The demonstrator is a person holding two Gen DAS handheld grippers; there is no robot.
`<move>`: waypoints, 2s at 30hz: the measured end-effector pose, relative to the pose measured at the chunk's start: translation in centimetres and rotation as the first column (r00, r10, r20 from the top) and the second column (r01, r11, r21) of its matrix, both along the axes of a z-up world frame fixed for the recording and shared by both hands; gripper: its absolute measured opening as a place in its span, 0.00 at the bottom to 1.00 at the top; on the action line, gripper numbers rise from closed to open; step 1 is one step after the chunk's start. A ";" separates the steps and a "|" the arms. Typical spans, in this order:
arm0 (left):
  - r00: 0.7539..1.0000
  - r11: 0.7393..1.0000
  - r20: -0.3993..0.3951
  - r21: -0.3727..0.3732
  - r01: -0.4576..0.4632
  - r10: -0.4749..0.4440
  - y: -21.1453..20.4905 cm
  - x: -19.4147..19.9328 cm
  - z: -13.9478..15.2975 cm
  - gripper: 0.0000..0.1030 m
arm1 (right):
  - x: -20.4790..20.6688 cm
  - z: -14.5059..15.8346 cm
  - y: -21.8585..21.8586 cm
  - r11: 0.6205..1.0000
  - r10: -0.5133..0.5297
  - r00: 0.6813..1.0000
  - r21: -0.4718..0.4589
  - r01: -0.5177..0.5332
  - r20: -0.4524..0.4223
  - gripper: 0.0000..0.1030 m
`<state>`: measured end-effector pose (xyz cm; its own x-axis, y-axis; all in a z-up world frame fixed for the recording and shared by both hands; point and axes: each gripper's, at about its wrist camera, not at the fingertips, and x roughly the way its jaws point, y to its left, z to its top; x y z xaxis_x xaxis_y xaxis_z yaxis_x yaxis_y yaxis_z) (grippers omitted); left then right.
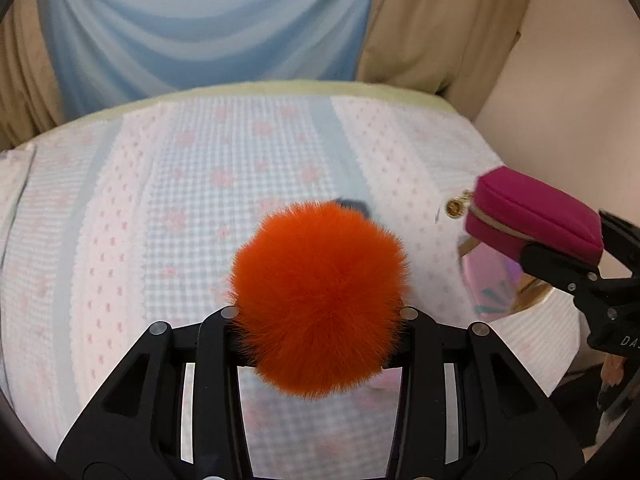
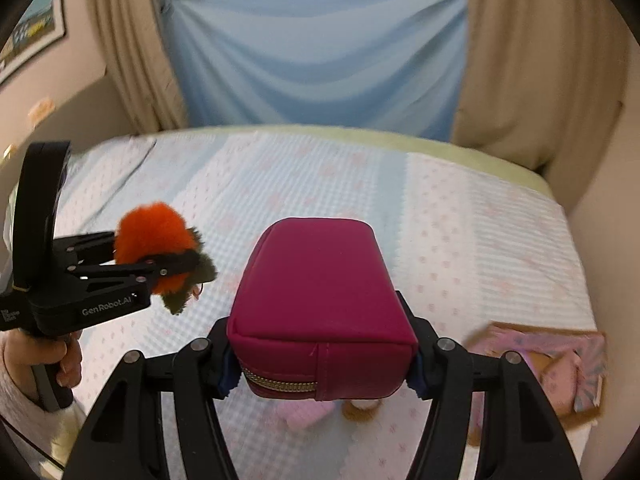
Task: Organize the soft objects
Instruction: 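Carry the pompom and pouch into the box and open both tools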
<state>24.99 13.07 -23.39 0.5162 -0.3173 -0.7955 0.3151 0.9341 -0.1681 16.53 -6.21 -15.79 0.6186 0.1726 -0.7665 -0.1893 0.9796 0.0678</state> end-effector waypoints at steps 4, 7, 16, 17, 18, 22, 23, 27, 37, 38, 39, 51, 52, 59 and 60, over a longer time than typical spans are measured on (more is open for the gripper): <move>0.999 0.999 0.012 -0.017 -0.039 0.039 -2.6 -2.6 4.0 0.34 | -3.0 3.1 -4.5 0.997 -0.069 0.998 0.025 0.068 0.008 0.57; 0.998 0.998 0.020 -0.037 -0.059 0.060 -5.4 -4.7 6.2 0.34 | -5.2 4.4 -7.8 0.996 -0.088 0.996 -0.003 0.088 0.012 0.57; 0.998 0.996 0.045 -0.072 -0.050 0.053 -18.1 -8.9 9.2 0.34 | -10.0 7.4 -21.8 0.986 -0.163 0.987 -0.039 0.163 0.009 0.57; 0.998 0.996 0.043 -0.084 -0.037 0.040 -20.3 -9.0 9.1 0.34 | -10.0 7.4 -22.8 0.985 -0.167 0.986 -0.045 0.167 0.006 0.57; 0.999 0.995 0.037 -0.095 -0.026 0.029 -21.9 -9.0 9.0 0.34 | -9.9 7.3 -24.0 0.983 -0.175 0.985 -0.050 0.175 -0.003 0.57; 1.000 0.994 -0.003 -0.108 0.019 -0.020 -27.6 -8.6 8.0 0.34 | -9.4 6.1 -28.2 0.977 -0.211 0.977 -0.028 0.210 -0.045 0.57; 0.999 0.994 -0.010 -0.101 0.033 -0.034 -28.9 -8.5 7.7 0.34 | -9.2 5.6 -28.9 0.977 -0.215 0.975 -0.019 0.214 -0.056 0.57; 0.995 0.995 -0.041 -0.058 0.086 -0.088 -33.2 -7.9 5.8 0.34 | -7.8 2.9 -30.9 0.971 -0.237 0.966 0.005 0.239 -0.108 0.57; 0.965 0.984 -0.193 -0.008 0.177 -0.176 -39.6 -4.1 -4.0 0.34 | -3.9 -5.6 -35.7 0.932 -0.312 0.906 0.093 0.351 -0.287 0.57; 0.959 0.982 -0.216 -0.007 0.187 -0.184 -40.3 -3.7 -5.3 0.34 | -3.5 -6.5 -36.1 0.928 -0.315 0.899 0.099 0.358 -0.303 0.57; 0.955 0.981 -0.230 -0.005 0.193 -0.189 -40.9 -3.4 -6.2 0.34 | -3.0 -7.5 -36.5 0.925 -0.317 0.893 0.105 0.366 -0.318 0.57; 0.896 0.950 -0.351 0.054 0.309 -0.272 -44.9 -1.2 -14.1 0.76 | 1.8 -14.5 -38.0 0.917 -0.269 0.862 0.159 0.366 -0.429 0.61; 0.898 0.944 -0.335 0.062 0.323 -0.286 -45.3 -1.4 -13.9 0.93 | 2.2 -15.1 -38.1 0.920 -0.267 0.857 0.150 0.363 -0.440 0.62; 0.887 0.927 -0.344 0.100 0.360 -0.308 -45.3 -2.8 -13.7 1.00 | 0.5 -15.8 -39.9 0.914 -0.293 0.864 0.144 0.378 -0.410 0.99; 0.886 0.933 -0.355 0.088 0.349 -0.298 -45.0 -2.9 -13.8 1.00 | 0.3 -15.8 -40.0 0.915 -0.294 0.864 0.142 0.378 -0.408 0.99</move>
<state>22.06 -31.91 -37.19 0.1044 -0.2890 -0.9516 0.5541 0.8115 -0.1856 16.85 -46.25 -31.64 0.3455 0.1888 -0.9192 0.2291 0.9330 0.2777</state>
